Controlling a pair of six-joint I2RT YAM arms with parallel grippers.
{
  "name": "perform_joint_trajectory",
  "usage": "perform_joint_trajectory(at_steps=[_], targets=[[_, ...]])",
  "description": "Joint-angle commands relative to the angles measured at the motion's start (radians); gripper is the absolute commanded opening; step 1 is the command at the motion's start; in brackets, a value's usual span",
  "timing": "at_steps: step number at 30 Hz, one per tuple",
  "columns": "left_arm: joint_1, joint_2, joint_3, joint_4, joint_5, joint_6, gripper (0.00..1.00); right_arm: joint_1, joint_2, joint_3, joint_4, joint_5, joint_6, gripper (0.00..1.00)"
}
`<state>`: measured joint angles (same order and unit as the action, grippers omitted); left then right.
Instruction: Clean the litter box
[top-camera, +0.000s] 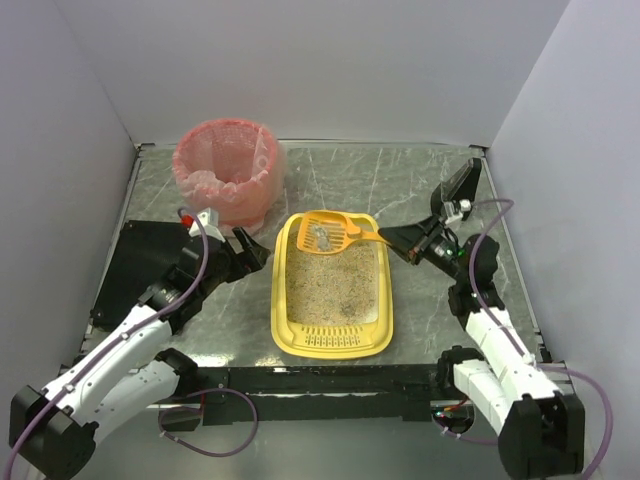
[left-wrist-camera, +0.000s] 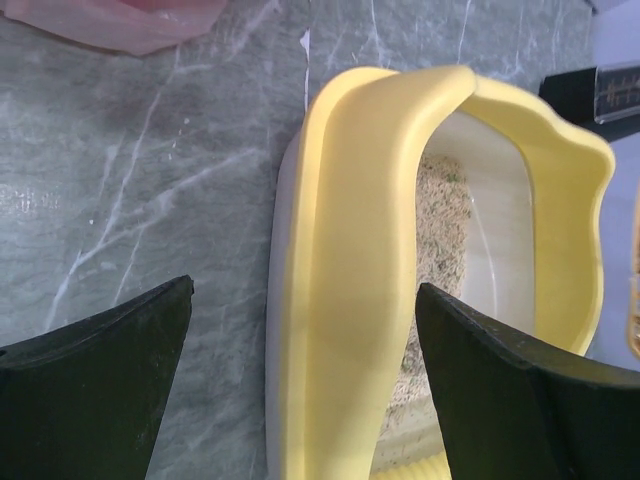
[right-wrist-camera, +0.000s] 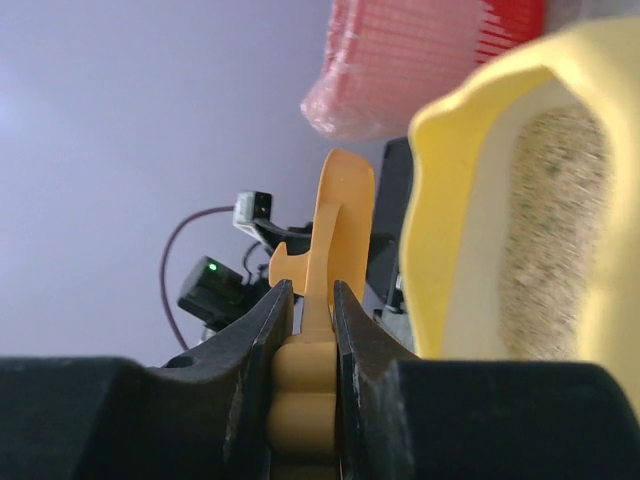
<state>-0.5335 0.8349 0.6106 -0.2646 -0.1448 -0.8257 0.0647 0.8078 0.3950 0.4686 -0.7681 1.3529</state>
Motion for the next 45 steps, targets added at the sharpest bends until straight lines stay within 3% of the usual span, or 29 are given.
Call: perform_joint_trajectory(at_steps=[1, 4, 10, 17, 25, 28, 34, 40, 45], targets=[[0.016, -0.037, 0.004, 0.025, -0.056, -0.039, 0.97, 0.067, 0.109, 0.130, 0.028, 0.059, 0.047, 0.00], [0.035, -0.017, 0.072, 0.019, -0.052, -0.032, 0.97, 0.099, 0.178, 0.136, 0.183, 0.081, 0.130, 0.00], [0.044, 0.029, 0.141, -0.058, -0.089, -0.043, 0.97, 0.184, 0.341, 0.442, -0.027, 0.190, 0.037, 0.00], [0.049, -0.022, 0.089, -0.071, -0.073, -0.067, 0.97, 0.268, 0.602, 0.769, -0.042, 0.217, 0.077, 0.00], [0.052, -0.102, 0.049, -0.104, -0.072, -0.093, 0.97, 0.377, 0.944, 1.158, -0.195, 0.357, -0.096, 0.00], [0.053, -0.112, 0.052, -0.119, -0.065, -0.090, 0.97, 0.406, 1.066, 1.333, -0.249, 0.389, -0.256, 0.00], [0.053, -0.138, 0.040, -0.134, -0.073, -0.095, 0.97, 0.471, 1.211, 1.672, -0.494, 0.434, -0.823, 0.00], [0.053, -0.132, 0.014, -0.102, -0.048, -0.090, 0.97, 0.560, 1.249, 1.800, -0.622, 0.530, -1.191, 0.00], [0.053, -0.123, 0.020, -0.099, -0.038, -0.082, 0.97, 0.586, 1.214, 1.757, -0.568, 0.553, -1.305, 0.00]])
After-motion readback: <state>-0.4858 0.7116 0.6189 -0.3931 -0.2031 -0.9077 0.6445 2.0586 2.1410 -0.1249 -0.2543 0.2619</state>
